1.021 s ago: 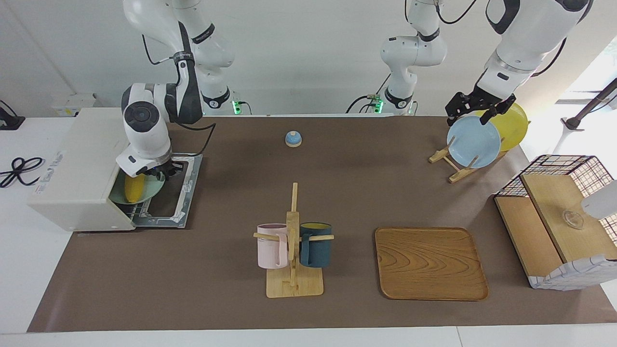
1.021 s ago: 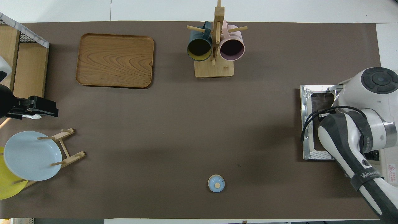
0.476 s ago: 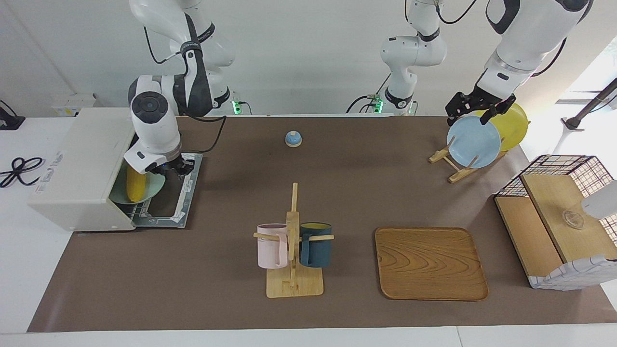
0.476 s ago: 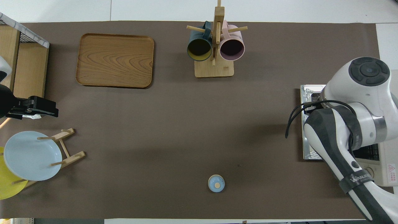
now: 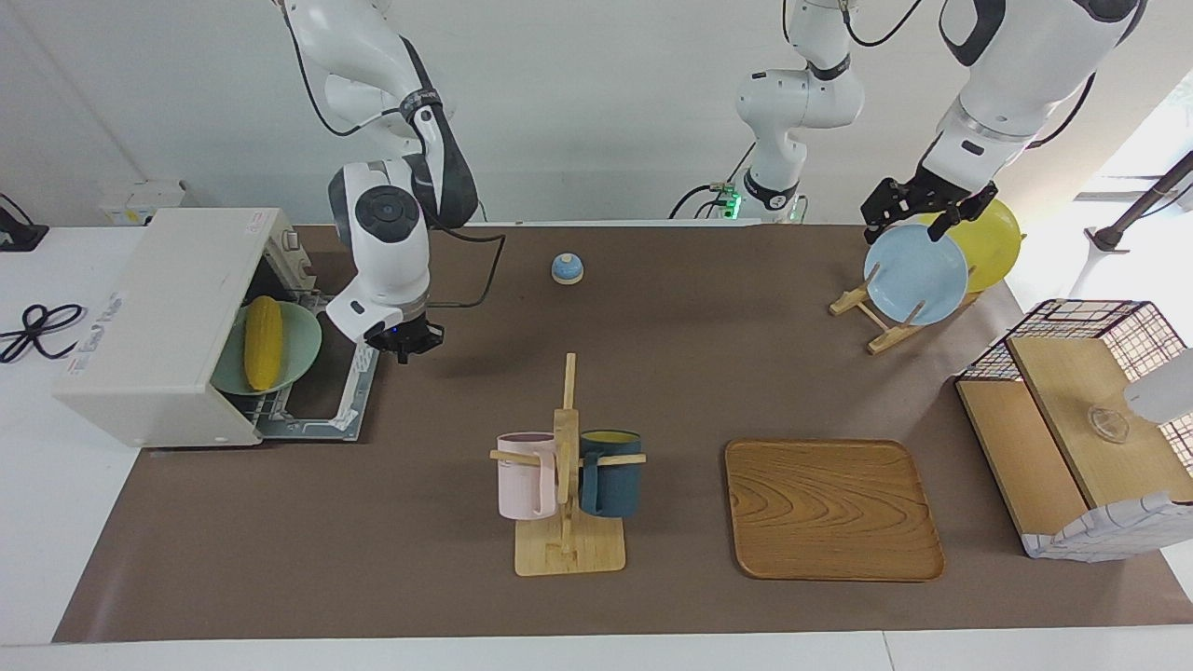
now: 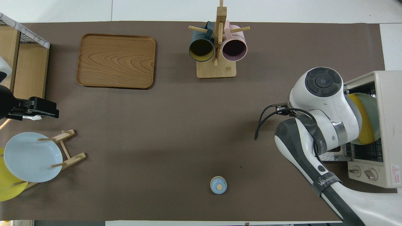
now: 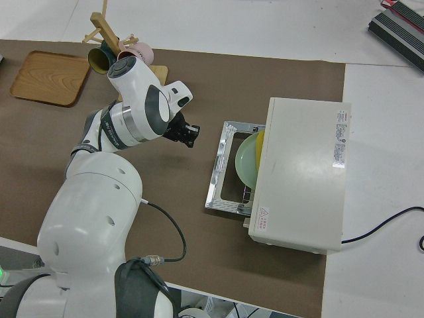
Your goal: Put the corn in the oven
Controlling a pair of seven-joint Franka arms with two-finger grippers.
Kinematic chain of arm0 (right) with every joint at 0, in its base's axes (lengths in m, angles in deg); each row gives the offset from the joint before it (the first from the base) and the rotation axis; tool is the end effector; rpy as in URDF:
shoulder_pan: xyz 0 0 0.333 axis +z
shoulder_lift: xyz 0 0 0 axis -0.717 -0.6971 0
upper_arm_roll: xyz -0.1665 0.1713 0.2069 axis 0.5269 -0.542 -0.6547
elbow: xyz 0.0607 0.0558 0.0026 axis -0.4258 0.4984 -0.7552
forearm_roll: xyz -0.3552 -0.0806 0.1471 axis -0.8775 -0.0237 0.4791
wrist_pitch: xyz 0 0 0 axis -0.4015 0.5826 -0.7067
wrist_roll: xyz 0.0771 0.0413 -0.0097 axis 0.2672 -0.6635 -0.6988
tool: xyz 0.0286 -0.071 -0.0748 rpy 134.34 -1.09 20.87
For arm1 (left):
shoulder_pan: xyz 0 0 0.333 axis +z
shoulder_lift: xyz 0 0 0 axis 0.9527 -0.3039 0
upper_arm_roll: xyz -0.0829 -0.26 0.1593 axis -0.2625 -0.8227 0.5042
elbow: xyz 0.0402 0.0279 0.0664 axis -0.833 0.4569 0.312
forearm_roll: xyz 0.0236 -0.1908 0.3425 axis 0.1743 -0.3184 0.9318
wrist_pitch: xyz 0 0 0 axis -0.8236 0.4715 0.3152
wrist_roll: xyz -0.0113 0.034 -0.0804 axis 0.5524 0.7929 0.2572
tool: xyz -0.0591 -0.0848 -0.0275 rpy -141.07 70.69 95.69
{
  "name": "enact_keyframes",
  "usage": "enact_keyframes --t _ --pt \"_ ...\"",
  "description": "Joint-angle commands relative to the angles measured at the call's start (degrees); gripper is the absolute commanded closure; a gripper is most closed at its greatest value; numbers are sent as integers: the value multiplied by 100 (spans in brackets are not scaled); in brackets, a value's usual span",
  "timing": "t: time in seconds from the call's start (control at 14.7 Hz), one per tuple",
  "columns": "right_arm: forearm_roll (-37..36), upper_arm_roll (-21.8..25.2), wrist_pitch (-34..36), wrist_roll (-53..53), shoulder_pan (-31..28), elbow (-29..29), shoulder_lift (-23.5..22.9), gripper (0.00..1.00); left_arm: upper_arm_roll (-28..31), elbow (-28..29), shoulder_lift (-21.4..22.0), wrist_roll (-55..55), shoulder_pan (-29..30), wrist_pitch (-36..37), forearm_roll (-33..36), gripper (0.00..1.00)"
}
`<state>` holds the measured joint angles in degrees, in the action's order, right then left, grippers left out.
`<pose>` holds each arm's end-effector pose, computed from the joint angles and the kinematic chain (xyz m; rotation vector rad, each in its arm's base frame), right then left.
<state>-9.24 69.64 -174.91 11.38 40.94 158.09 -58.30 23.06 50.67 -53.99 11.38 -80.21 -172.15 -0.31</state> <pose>0.5495 0.1107 0.3525 2.9352 -0.0167 -0.1165 0.5127 -0.0558 0.6135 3.1203 -0.0353 -0.1309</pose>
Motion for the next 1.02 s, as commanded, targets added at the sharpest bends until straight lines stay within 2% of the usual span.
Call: enact_keyframes --t 0.0,0.41,0.95 --pt "-30 -7 -303 210 -23 195 -144 100 5 -94 -19 -10 8 107 80 0" --pt "-416 10 -654 263 -304 652 -127 100 5 -93 -19 -10 8 107 80 0" --pt "-708 10 -681 245 -568 820 -83 100 5 -85 -10 -10 8 107 80 0"
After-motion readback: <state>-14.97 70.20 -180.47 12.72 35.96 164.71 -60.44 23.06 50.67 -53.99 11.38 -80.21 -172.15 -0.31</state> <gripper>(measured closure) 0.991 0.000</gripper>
